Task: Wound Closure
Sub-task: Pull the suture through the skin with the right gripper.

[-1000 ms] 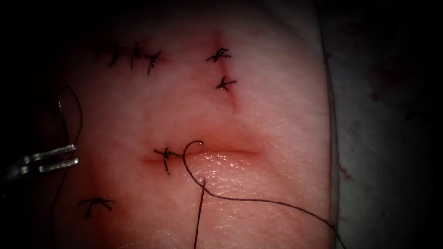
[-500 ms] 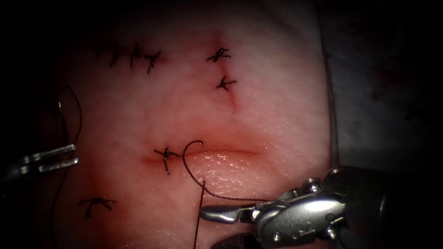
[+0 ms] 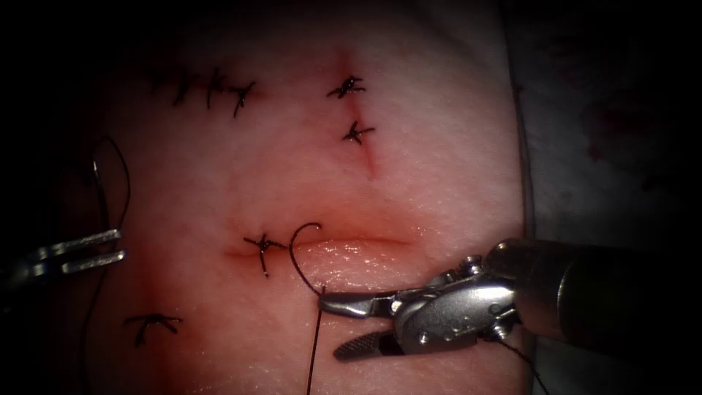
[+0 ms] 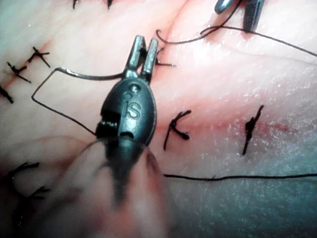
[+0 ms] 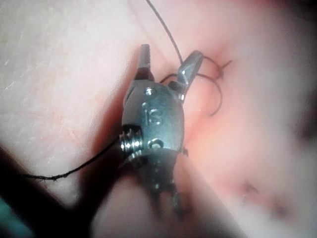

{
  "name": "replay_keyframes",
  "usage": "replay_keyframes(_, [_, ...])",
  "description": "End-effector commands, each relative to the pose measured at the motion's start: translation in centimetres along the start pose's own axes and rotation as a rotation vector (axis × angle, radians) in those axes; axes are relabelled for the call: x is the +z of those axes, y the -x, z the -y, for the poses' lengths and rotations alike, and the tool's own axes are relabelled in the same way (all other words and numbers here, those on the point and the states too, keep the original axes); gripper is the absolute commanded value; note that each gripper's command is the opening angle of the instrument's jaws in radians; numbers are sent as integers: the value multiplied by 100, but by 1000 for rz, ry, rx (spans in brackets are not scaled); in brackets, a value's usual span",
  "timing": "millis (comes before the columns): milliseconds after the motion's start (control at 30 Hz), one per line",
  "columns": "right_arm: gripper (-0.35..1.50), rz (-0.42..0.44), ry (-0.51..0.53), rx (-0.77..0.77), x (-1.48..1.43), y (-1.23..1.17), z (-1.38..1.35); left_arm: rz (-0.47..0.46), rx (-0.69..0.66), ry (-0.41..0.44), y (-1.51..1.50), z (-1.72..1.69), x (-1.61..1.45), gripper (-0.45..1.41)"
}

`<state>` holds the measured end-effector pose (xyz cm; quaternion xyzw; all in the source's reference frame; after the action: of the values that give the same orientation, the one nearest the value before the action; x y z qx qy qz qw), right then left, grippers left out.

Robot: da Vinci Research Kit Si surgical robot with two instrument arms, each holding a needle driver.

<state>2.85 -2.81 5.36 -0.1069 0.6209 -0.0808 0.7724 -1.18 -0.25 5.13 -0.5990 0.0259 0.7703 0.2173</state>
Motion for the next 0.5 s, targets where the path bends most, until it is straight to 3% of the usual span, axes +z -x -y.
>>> replay_keyframes(33, [120, 3, -10, -11, 16, 4, -1, -2, 1, 1, 5, 1, 7, -45])
replay_keyframes(200, [113, 26, -32, -18, 29, 9, 3, -2, 1, 1, 5, 0, 6, -45])
replay_keyframes(233, [103, 27, -31, -19, 30, 10, 4, -2, 1, 1, 5, 0, 6, -45])
replay_keyframes(267, [49, 32, -39, -20, 29, 13, 4, -2, 1, 1, 5, 0, 6, -45])
replay_keyframes(300, [49, 32, -39, -20, 29, 13, 4, -2, 1, 1, 5, 0, 6, -45])
replay_keyframes(367, [-35, 53, -92, -9, 28, 15, 3, -2, 1, 2, 5, 0, 6, -45])
replay_keyframes(400, [-35, 118, -173, -3, 27, 19, 1, -2, 1, 2, 5, 0, 6, -45])
replay_keyframes(500, [-35, 127, -186, -5, 24, 21, 1, -3, 1, 2, 5, 0, 6, -45])
